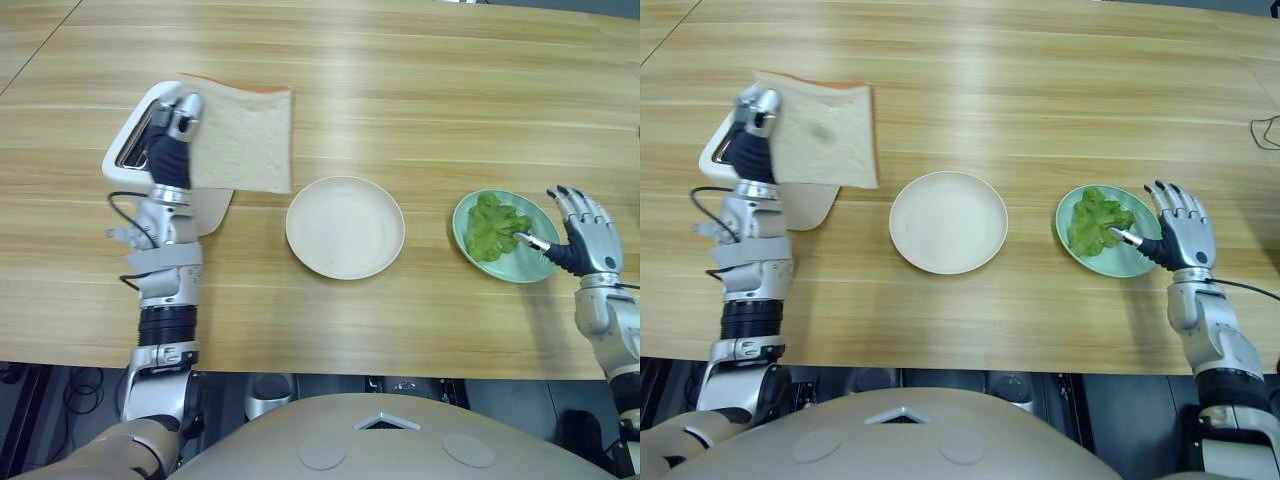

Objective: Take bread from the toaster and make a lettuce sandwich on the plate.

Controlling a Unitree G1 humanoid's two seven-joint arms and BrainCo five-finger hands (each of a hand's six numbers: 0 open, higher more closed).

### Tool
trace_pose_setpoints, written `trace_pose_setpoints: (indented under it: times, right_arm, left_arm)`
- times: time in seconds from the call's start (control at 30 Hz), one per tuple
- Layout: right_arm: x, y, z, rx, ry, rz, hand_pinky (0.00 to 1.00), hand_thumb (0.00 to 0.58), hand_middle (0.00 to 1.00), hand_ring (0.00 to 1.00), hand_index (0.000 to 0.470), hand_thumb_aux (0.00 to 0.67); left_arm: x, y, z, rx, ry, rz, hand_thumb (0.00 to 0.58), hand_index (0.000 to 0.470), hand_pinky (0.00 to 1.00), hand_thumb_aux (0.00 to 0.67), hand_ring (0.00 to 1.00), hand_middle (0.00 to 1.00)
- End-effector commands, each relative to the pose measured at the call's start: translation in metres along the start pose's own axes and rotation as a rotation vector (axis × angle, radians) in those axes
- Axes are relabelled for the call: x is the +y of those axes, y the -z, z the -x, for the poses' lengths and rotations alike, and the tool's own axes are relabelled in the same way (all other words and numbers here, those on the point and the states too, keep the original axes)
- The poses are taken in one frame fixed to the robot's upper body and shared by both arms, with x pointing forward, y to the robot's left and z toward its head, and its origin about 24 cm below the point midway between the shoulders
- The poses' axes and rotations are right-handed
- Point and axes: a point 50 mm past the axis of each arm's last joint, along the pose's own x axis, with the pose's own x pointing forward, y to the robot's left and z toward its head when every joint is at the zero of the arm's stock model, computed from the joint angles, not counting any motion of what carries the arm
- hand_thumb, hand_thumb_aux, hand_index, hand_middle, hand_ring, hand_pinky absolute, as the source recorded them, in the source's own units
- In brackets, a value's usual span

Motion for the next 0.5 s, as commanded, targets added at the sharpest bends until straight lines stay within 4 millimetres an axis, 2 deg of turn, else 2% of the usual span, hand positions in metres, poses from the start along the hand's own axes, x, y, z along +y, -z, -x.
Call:
trace_pose_setpoints:
  times: [0.03,0.2,0.37,0.4,0.43,0.47,0.5]
  right_arm:
    - [0.025,-0.006,-0.006,-0.017,-0.088,0.15,0.0,0.0,0.0,0.0,0.0,0.0]
    - [0.04,-0.014,-0.016,-0.032,-0.116,0.219,0.0,0.0,0.0,0.0,0.0,0.0]
    - [0.044,-0.02,-0.025,-0.045,-0.115,0.251,0.0,0.009,0.0,0.0,0.004,0.005]
    - [0.045,-0.021,-0.026,-0.047,-0.118,0.261,0.0,0.066,0.0,0.0,0.027,0.039]
    - [0.046,-0.022,-0.027,-0.048,-0.124,0.265,0.0,0.092,0.0,0.0,0.038,0.055]
    - [0.047,-0.023,-0.027,-0.049,-0.129,0.267,0.0,0.14,0.0,0.0,0.06,0.087]
    - [0.048,-0.023,-0.027,-0.049,-0.133,0.268,0.0,0.216,0.0,0.0,0.096,0.139]
  left_arm:
    - [-0.019,0.05,0.001,0.216,0.078,0.071,0.58,0.46,1.0,0.67,1.0,1.0]
    - [-0.037,0.089,0.002,0.375,0.108,0.114,0.58,0.46,1.0,0.67,1.0,1.0]
    - [-0.045,0.11,0.005,0.463,0.116,0.175,0.58,0.46,1.0,0.67,1.0,1.0]
    - [-0.047,0.113,0.006,0.477,0.117,0.186,0.58,0.46,1.0,0.67,1.0,1.0]
    - [-0.05,0.117,0.007,0.498,0.126,0.197,0.58,0.46,1.0,0.67,1.0,1.0]
    - [-0.054,0.12,0.008,0.52,0.134,0.2,0.58,0.46,1.0,0.67,1.0,1.0]
    - [-0.057,0.123,0.009,0.536,0.151,0.191,0.58,0.46,1.0,0.67,1.0,1.0]
